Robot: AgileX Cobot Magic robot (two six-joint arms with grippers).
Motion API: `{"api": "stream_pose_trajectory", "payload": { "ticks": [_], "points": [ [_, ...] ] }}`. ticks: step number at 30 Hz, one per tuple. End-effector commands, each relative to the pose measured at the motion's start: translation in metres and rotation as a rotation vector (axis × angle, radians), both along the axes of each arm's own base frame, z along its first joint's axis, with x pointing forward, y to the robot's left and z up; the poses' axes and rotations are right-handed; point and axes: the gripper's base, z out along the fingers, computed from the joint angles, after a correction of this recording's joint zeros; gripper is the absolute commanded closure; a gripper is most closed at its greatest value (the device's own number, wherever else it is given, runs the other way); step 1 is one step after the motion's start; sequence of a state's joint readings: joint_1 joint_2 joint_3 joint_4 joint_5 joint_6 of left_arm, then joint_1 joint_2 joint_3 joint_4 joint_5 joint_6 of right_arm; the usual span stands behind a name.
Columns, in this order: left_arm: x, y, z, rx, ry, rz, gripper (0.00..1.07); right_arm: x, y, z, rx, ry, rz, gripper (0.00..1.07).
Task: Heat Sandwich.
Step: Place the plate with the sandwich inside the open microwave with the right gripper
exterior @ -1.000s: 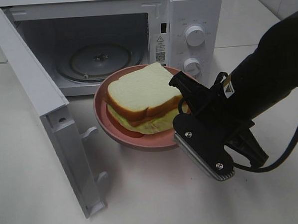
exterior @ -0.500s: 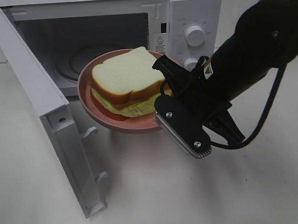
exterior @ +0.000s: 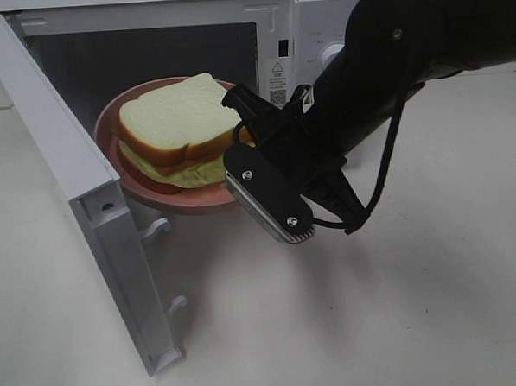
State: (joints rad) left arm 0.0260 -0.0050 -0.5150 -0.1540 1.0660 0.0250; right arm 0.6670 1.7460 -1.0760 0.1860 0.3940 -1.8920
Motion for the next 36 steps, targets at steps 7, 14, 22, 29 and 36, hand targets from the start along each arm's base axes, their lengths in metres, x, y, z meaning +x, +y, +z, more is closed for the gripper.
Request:
{"api": "stream_pose_trajectory", "payload": {
  "ticks": [7,14,22,29,36],
  "points": [
    [-0.001,0.0,0.0,-0.003,-0.007,-0.002,0.1,0.025,0.019,0.003,0.031,-0.028,0.0,1.07],
    [-0.001,0.0,0.0,-0.003,-0.007,-0.002,0.1,0.043,0.033,-0.004,0.019,-0.017,0.002,1.07],
    [-0.001,0.0,0.0,-0.003,-0.007,-0.002,0.1,0.064,0.047,-0.005,-0.002,-0.005,-0.015,1.07],
    [-0.001,0.0,0.0,-0.003,-0.007,-0.002,0.1,0.088,0.062,-0.001,0.011,-0.019,-0.077,1.07],
    [-0.001,0.0,0.0,-0.003,-0.007,-0.002,0.1,0.105,0.073,-0.002,0.017,-0.032,-0.121,1.07]
  ]
}}
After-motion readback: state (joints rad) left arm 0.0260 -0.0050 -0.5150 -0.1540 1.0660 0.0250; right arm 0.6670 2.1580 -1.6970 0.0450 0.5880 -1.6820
